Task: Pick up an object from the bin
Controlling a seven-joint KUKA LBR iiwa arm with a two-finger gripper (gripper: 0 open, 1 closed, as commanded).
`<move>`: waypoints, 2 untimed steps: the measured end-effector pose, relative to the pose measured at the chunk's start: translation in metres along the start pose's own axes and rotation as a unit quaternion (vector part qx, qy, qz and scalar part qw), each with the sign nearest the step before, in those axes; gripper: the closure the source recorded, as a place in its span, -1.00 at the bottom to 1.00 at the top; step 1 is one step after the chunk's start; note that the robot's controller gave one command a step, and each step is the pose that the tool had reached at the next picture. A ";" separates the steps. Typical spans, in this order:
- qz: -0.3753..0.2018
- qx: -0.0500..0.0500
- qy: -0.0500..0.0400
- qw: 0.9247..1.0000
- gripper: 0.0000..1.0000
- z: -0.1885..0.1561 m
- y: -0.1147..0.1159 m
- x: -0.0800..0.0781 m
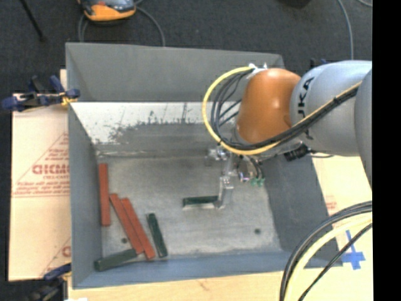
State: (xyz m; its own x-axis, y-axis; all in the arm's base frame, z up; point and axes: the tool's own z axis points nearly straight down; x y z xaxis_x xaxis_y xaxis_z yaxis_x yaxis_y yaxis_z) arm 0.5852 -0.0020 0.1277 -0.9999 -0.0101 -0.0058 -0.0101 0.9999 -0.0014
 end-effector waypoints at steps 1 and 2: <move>0.035 -0.001 0.000 0.999 -1.00 0.053 -0.004 0.008; 0.064 -0.001 0.000 0.998 1.00 0.057 -0.002 0.011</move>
Offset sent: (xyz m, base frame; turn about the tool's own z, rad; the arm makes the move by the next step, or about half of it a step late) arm -0.0120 -0.0006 -0.0577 0.1347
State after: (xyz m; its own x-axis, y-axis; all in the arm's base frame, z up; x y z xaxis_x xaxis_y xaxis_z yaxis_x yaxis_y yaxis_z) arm 0.5747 -0.0042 0.0702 -0.9931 0.1175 -0.0063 0.1174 0.9931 0.0014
